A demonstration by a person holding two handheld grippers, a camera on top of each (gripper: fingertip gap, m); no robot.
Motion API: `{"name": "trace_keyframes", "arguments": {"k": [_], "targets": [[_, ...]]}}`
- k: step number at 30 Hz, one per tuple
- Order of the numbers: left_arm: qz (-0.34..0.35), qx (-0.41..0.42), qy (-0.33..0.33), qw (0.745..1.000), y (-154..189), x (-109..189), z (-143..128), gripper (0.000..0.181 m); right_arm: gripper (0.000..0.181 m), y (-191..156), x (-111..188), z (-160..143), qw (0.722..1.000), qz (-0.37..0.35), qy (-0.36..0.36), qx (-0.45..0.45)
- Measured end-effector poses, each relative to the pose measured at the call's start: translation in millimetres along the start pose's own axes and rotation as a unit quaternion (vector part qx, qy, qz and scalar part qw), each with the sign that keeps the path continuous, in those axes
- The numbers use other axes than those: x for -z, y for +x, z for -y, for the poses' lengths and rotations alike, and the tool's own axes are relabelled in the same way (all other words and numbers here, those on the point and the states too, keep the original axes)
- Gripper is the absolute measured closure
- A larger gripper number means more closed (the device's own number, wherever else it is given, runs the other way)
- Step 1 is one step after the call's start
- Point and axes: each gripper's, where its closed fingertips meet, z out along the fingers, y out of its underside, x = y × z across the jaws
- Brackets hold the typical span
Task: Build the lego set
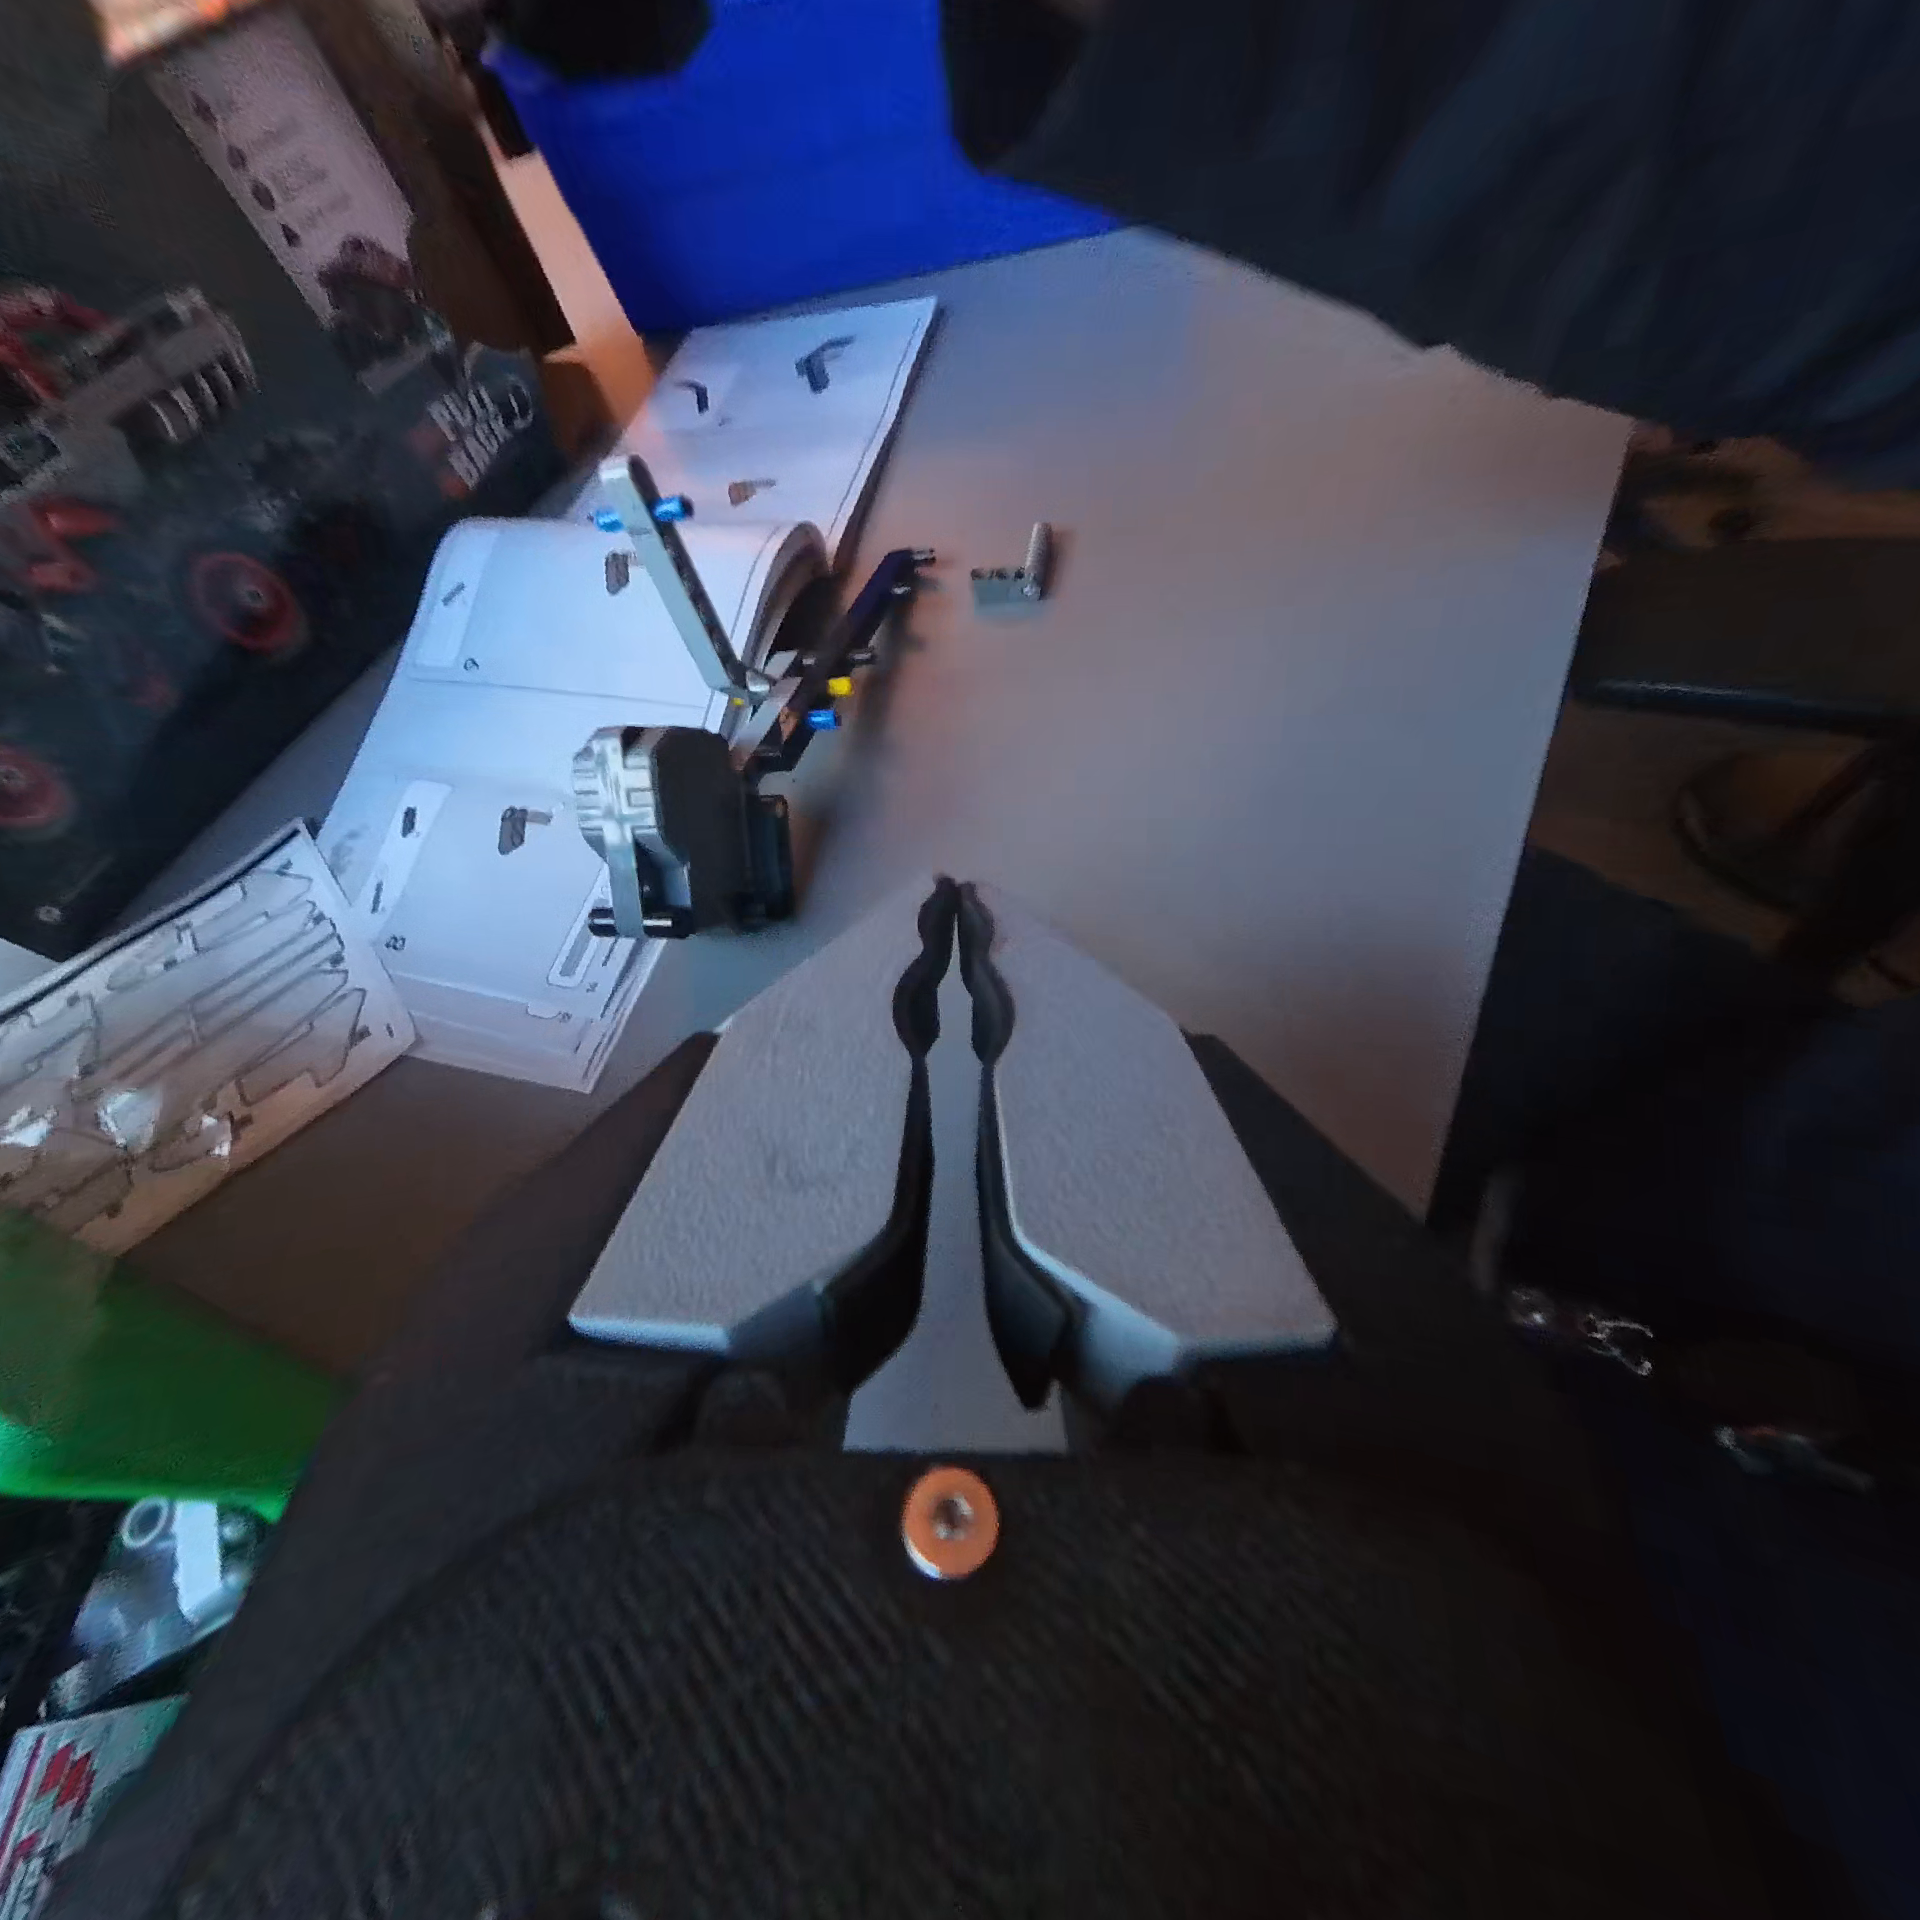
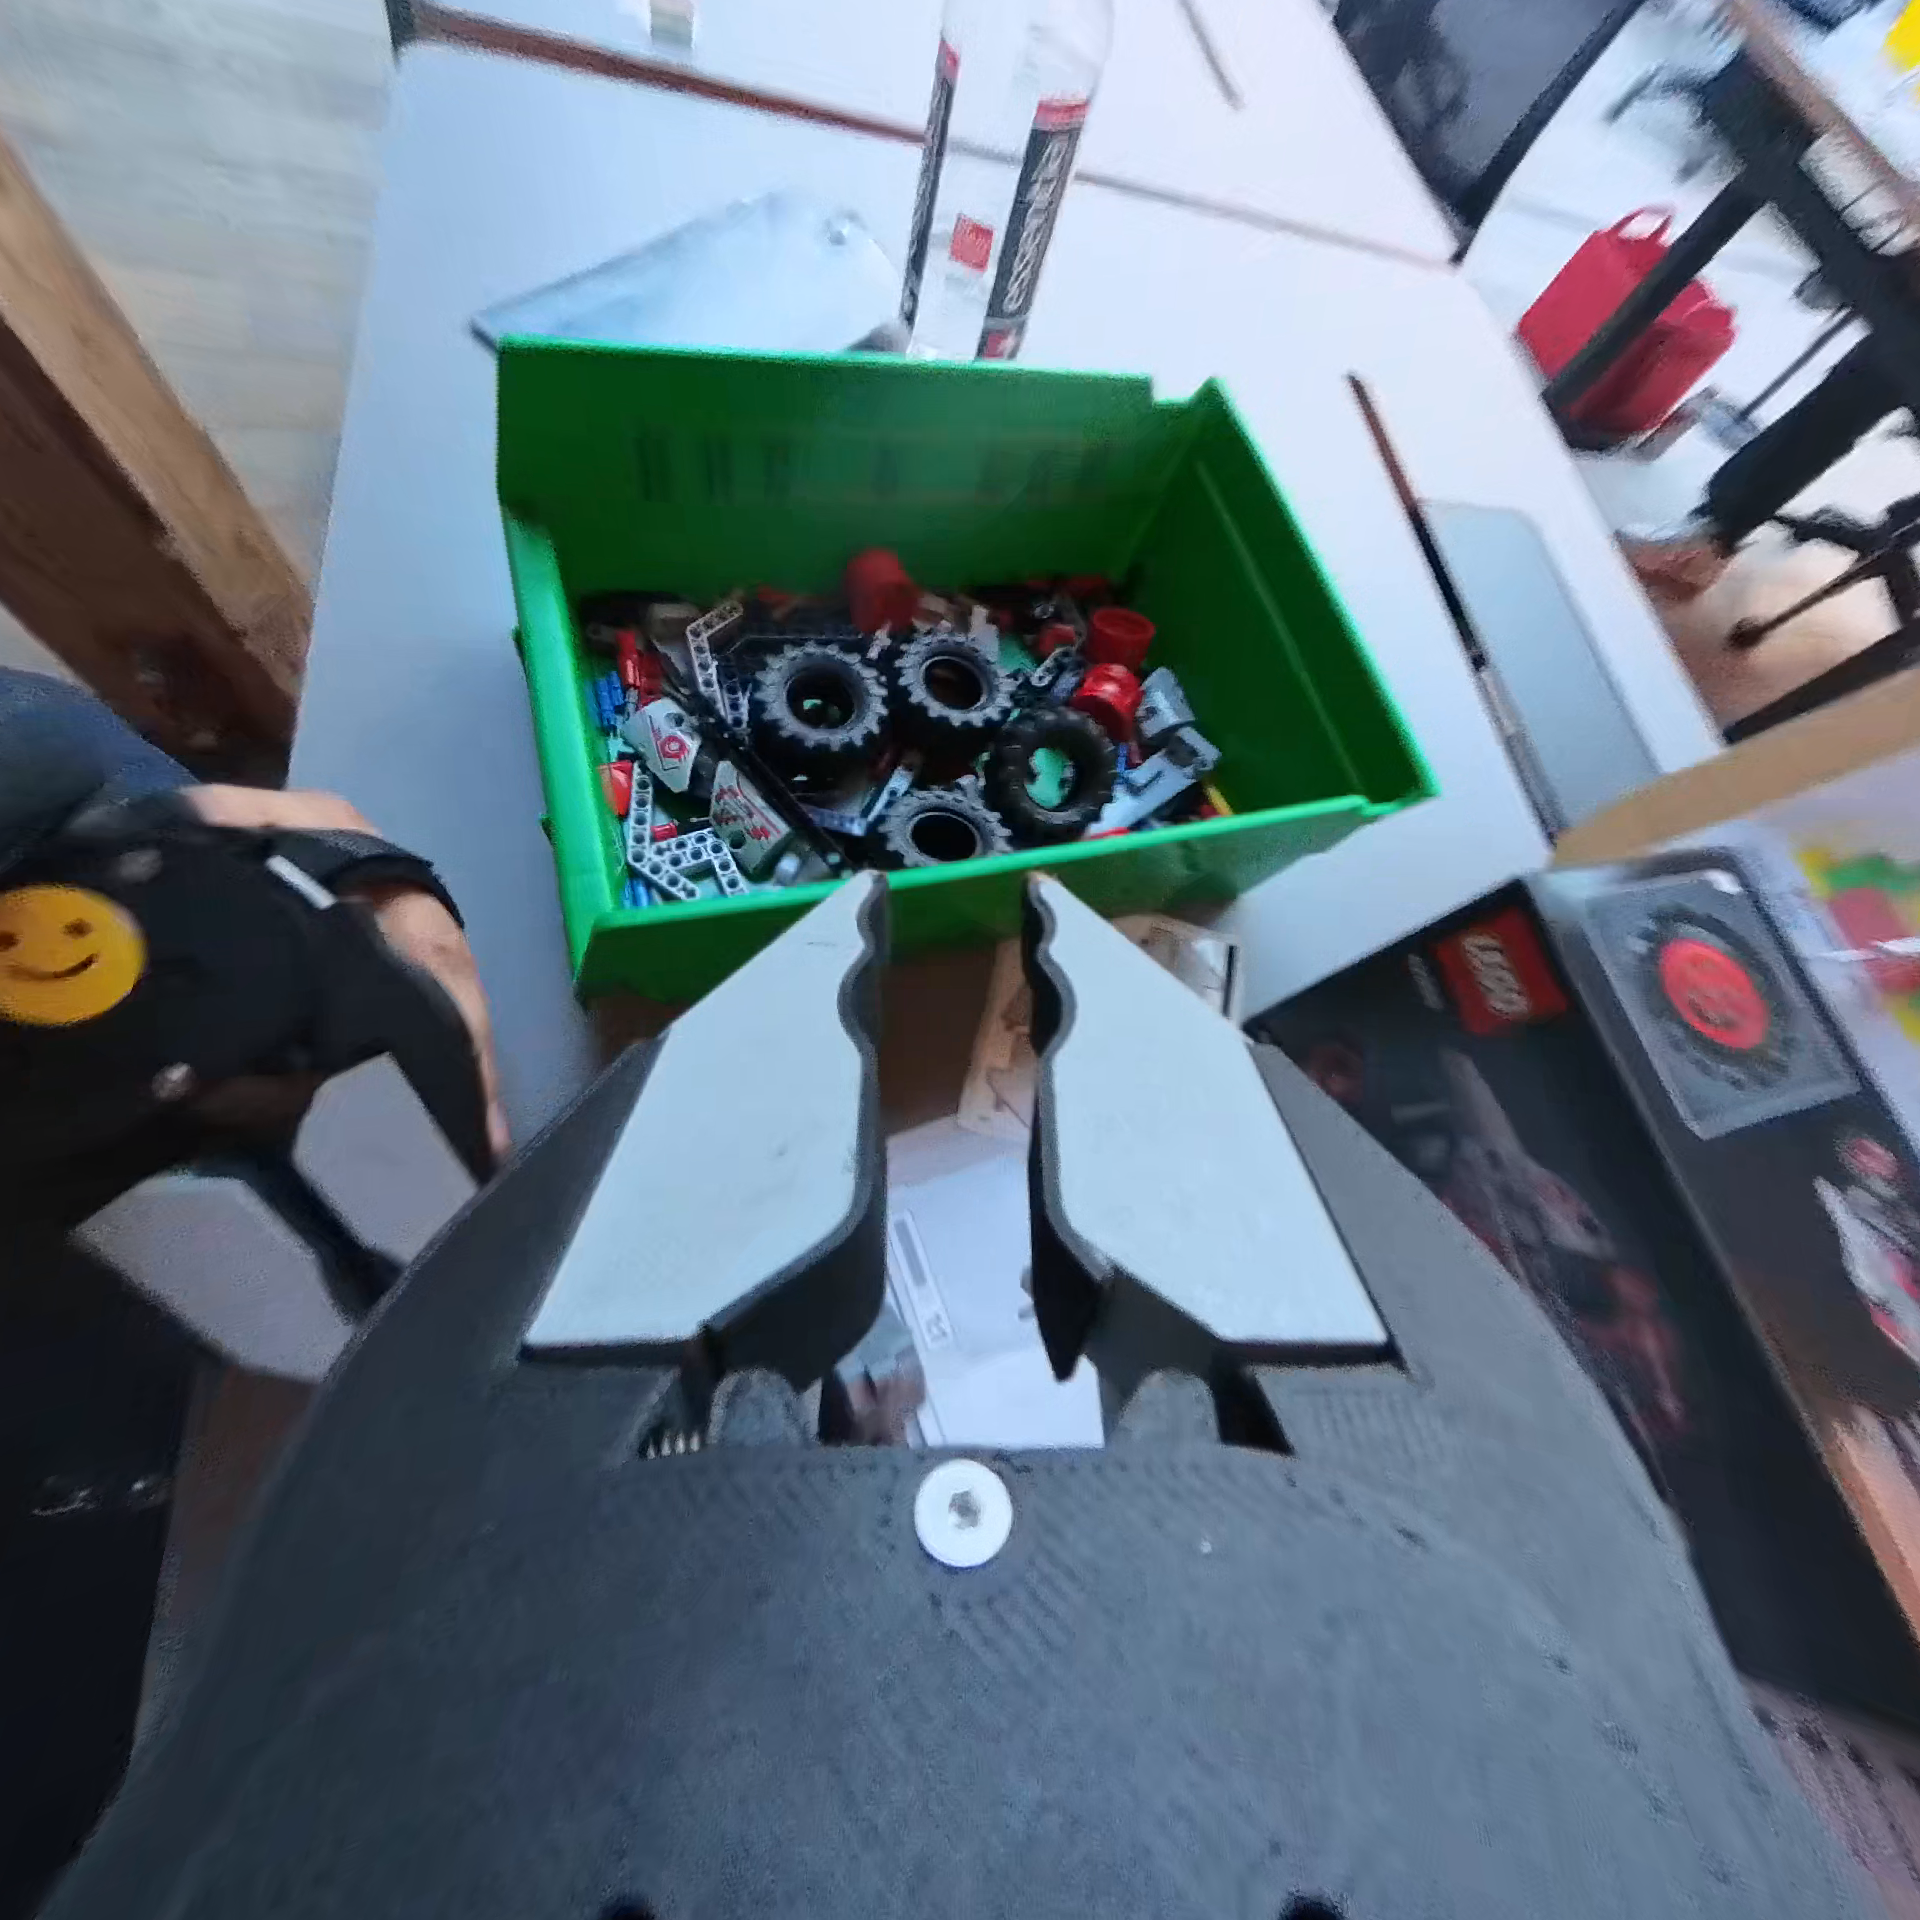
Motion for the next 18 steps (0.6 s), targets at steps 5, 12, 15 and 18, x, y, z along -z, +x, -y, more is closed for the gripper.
{"name": "trace_keyframes", "arguments": {"k": [5, 12, 15, 18], "targets": [[-0.032, 0.026, -0.019, 0.999, 1.5, -5.8, -4.6, 0.181, 0.146, 40.7, 98.2, -48.8, 0.995, -0.071, 0.049, -0.058], [0.004, 0.025, -0.001, 1.000, -11.8, -21.2, 9.0, 0.181, 0.122, 83.0, 155.2, -188.8, 0.978, -0.105, 0.063, -0.170], [0.044, 0.011, -0.004, 0.999, -21.0, -26.3, 10.7, 0.181, 0.130, 87.9, 153.4, -222.6, 0.980, -0.127, 0.071, -0.134], [0.043, 0.000, 0.028, 0.999, -18.0, -26.1, 21.6, 0.181, 0.134, 69.5, 150.3, -220.1, 0.989, -0.077, 0.083, -0.093]]}}
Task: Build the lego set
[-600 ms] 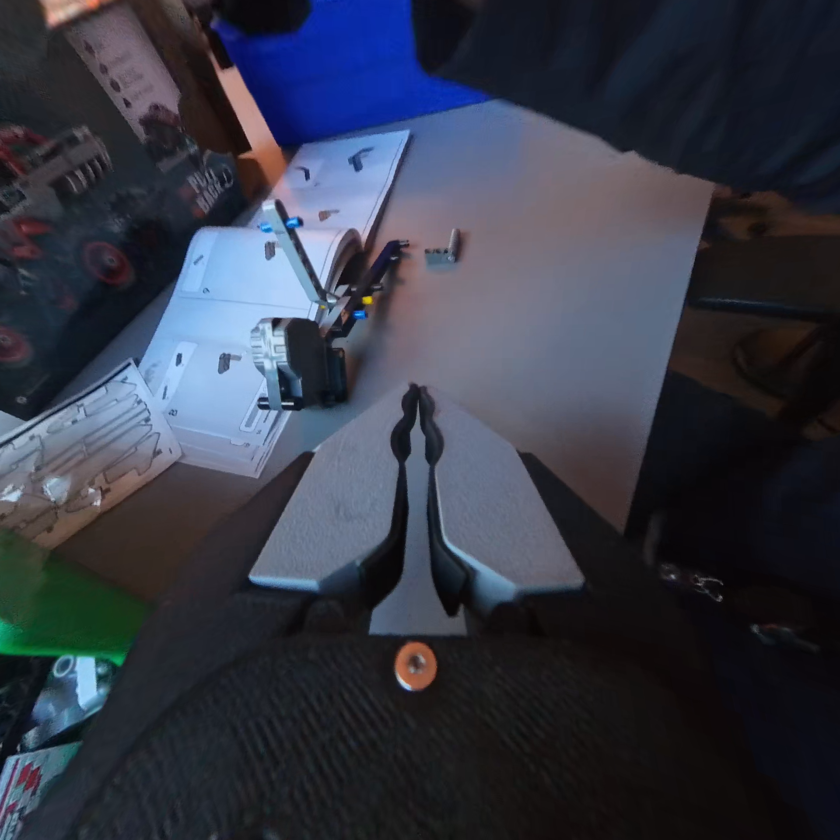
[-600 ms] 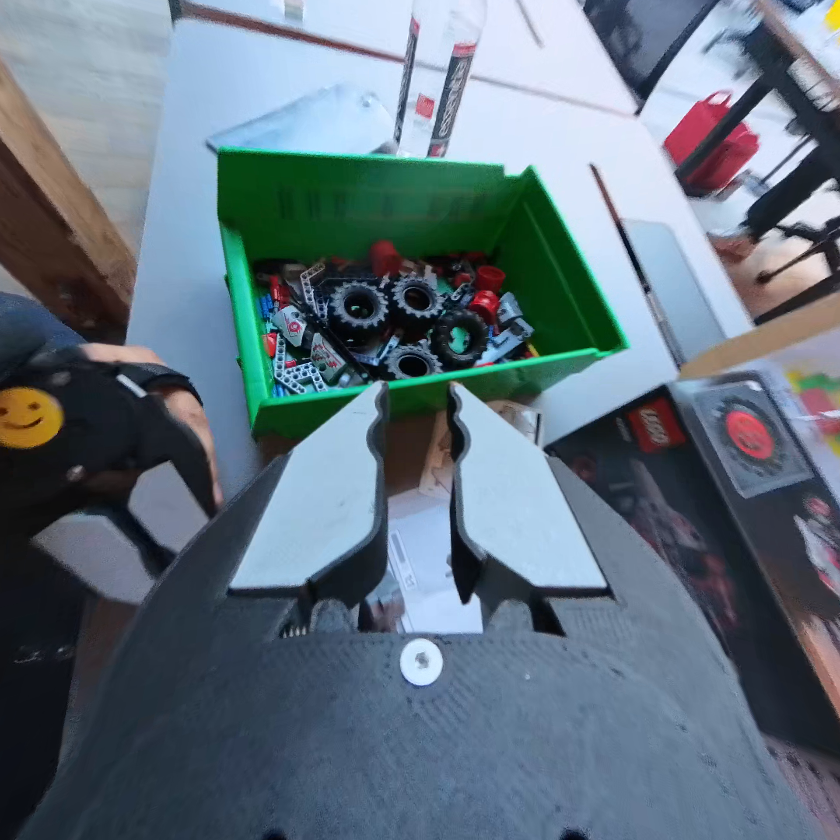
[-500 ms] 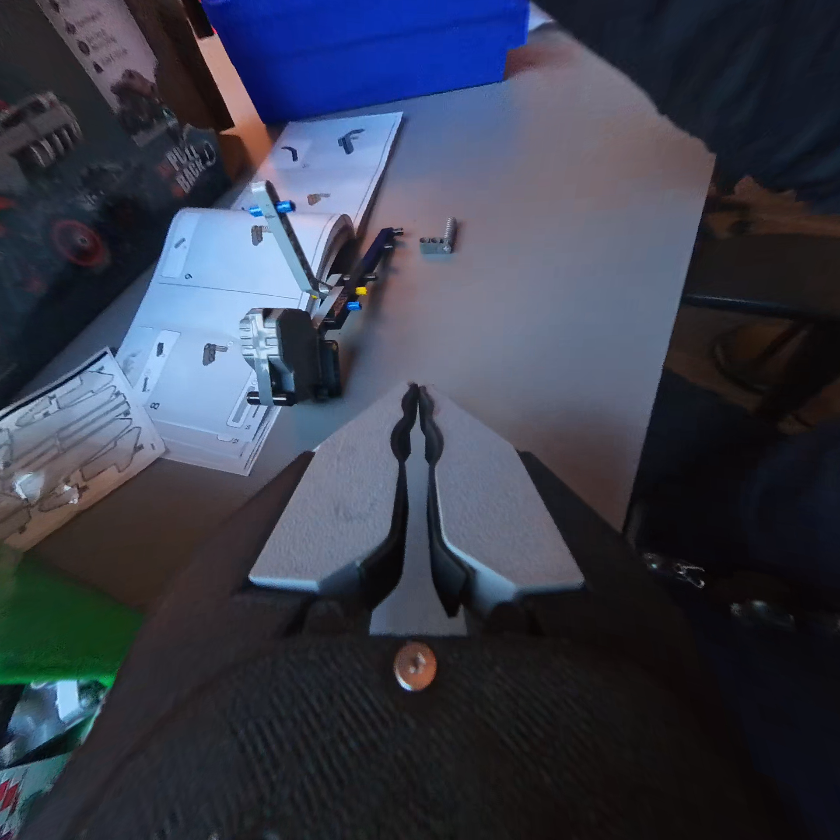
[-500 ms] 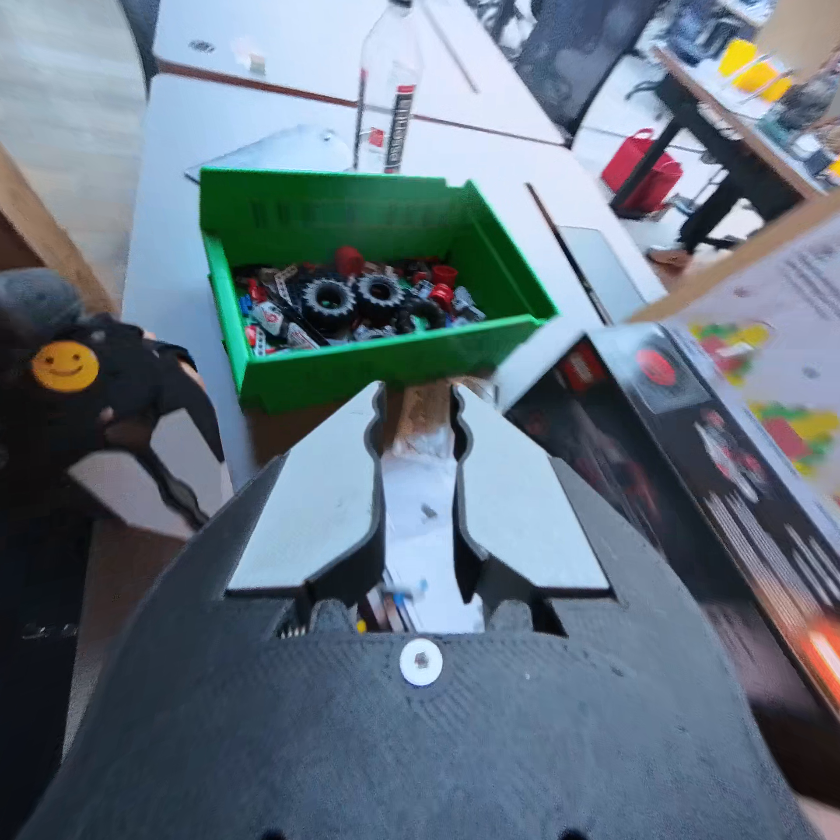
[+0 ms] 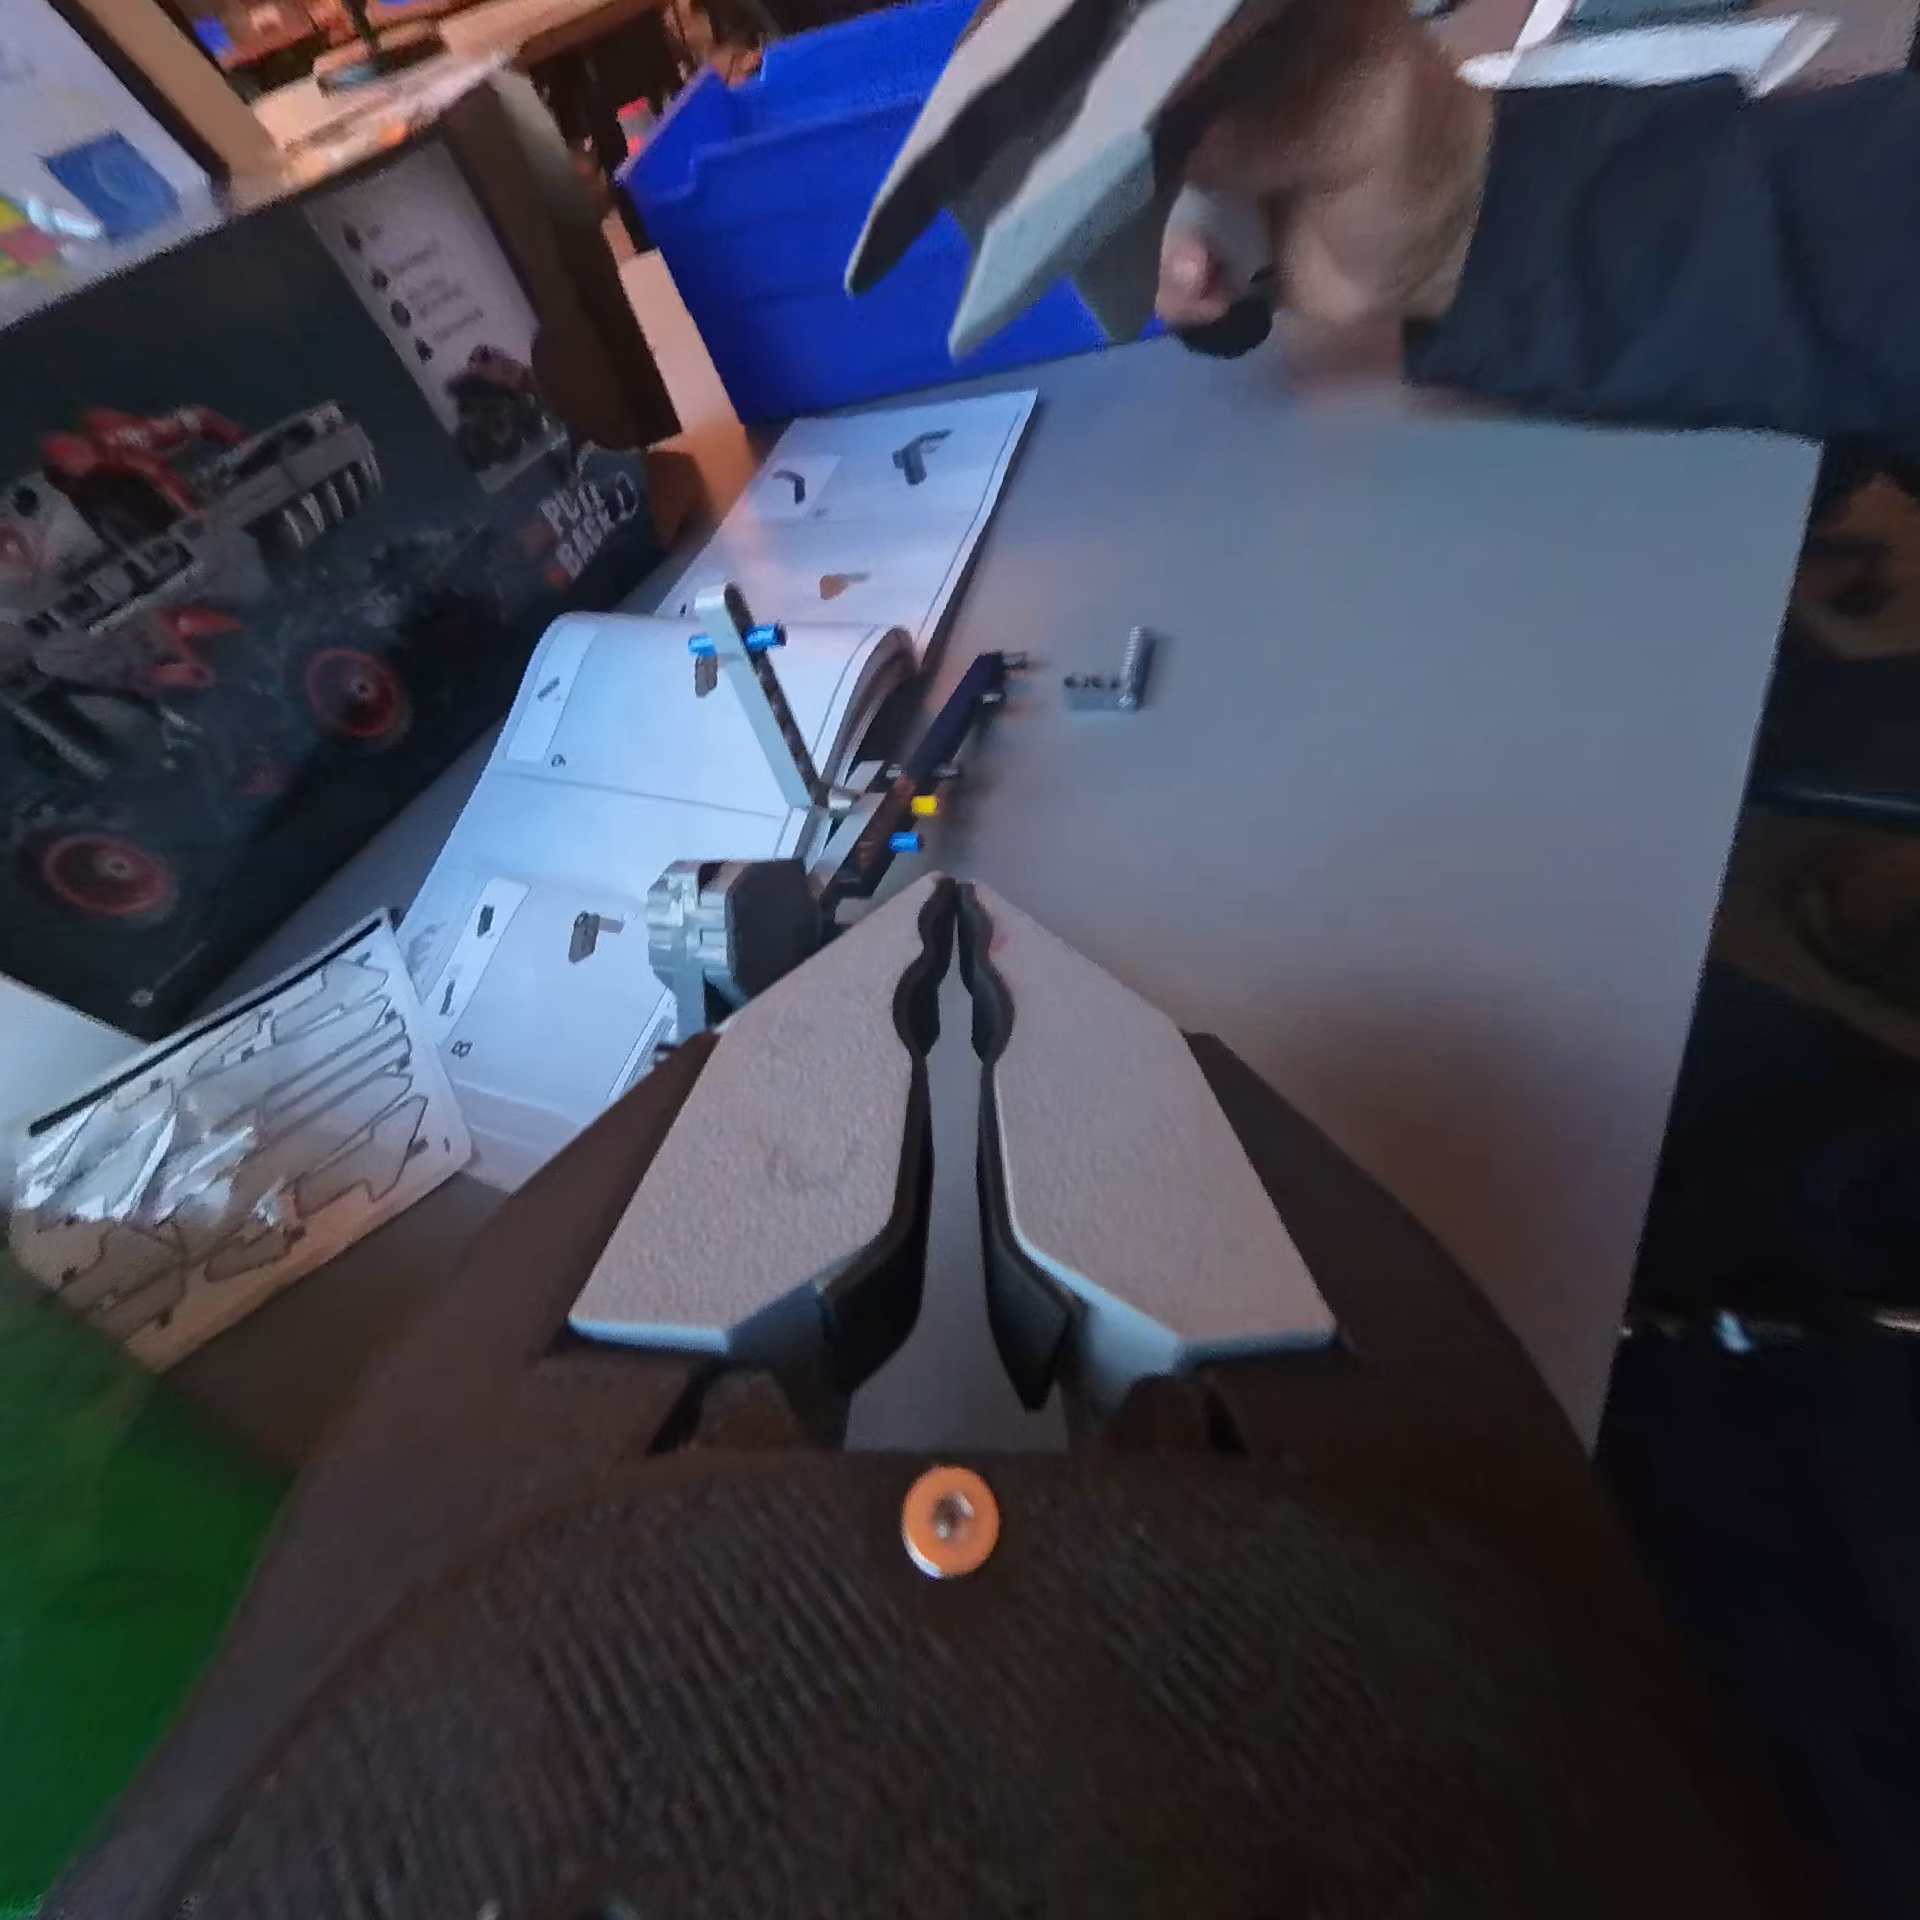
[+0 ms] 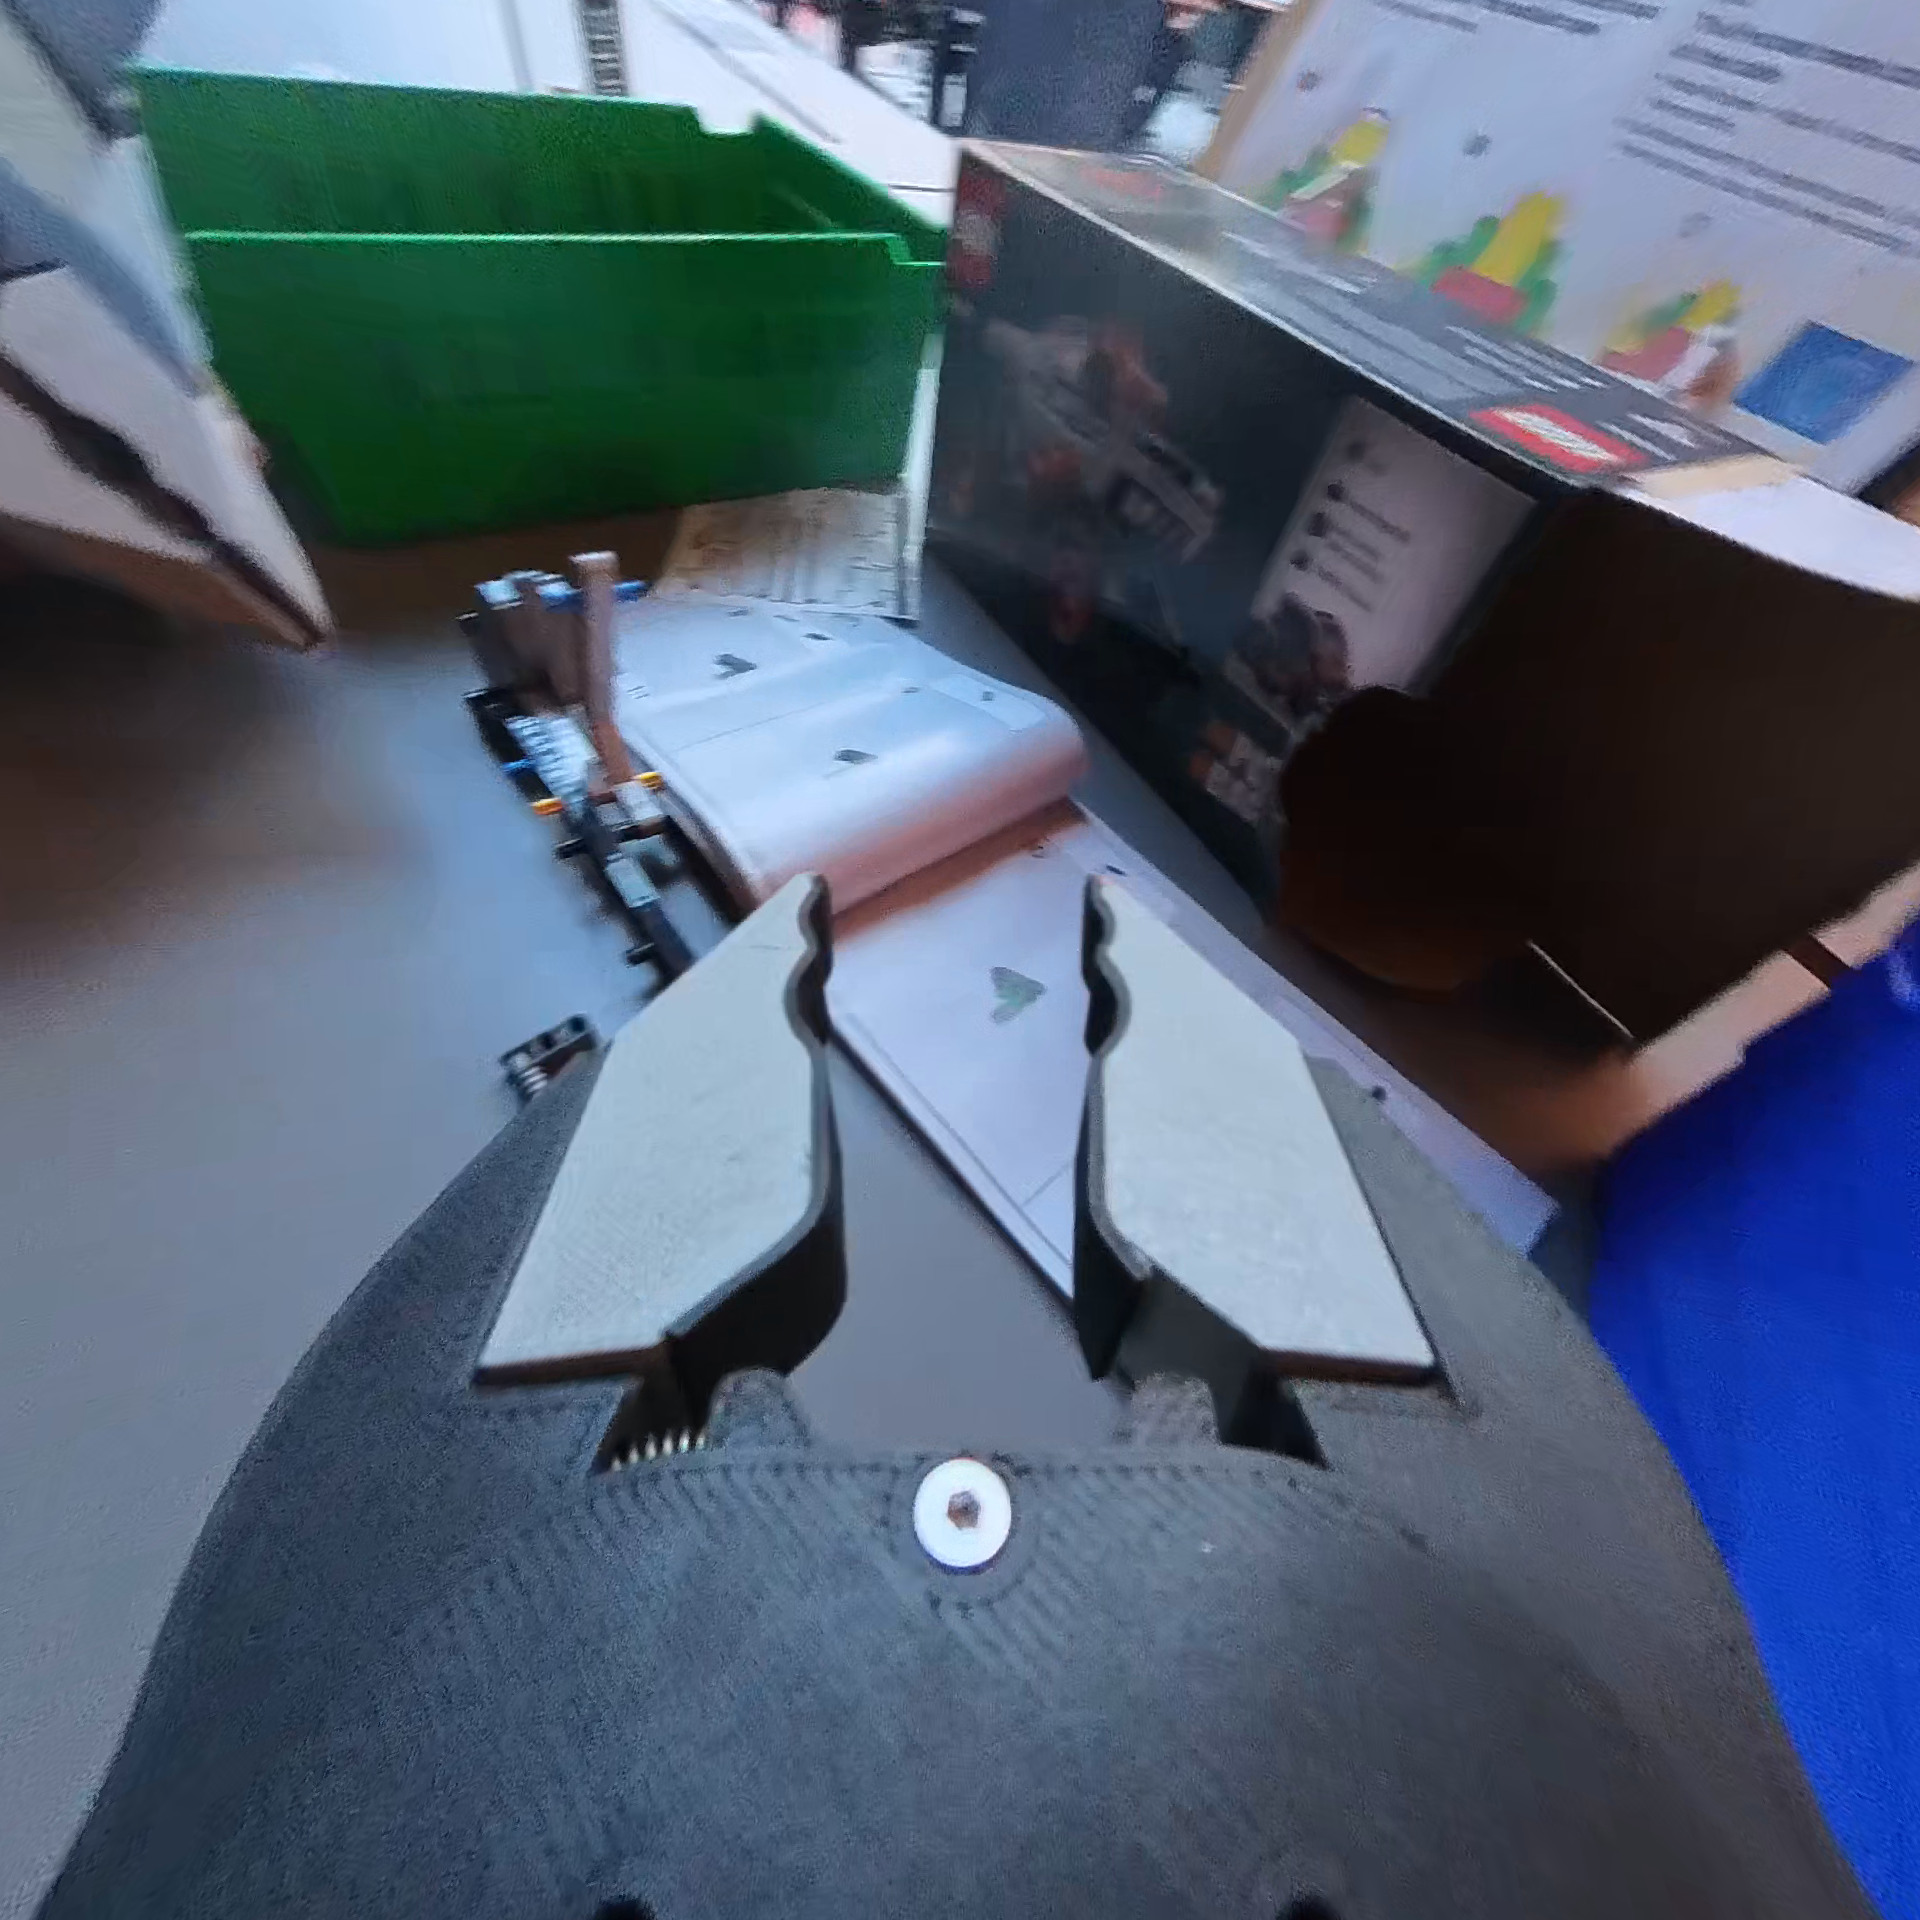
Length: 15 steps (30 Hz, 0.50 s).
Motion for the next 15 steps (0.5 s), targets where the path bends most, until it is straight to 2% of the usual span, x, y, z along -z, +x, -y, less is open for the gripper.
{"name": "trace_keyframes", "arguments": {"k": [3, 6, 10, 15], "targets": [[-0.015, 0.010, 0.038, 0.999, 2.0, -1.5, 12.6, 0.181, 0.135, -18.9, -0.9, -19.0, 0.998, 0.055, -0.035, 0.024], [0.016, 0.036, 0.072, 0.997, -11.3, -5.0, 24.3, 0.181, 0.137, -45.8, -2.4, -34.6, 0.990, 0.125, -0.064, 0.018], [-0.008, 0.073, 0.091, 0.993, -10.7, -10.6, 31.6, 0.181, 0.140, -75.7, -6.4, -47.1, 0.978, 0.178, -0.097, 0.046], [0.018, 0.076, 0.096, 0.992, -20.5, -12.0, 32.6, 0.181, 0.148, -96.2, -12.4, -66.8, 0.963, 0.202, -0.153, 0.090]]}}
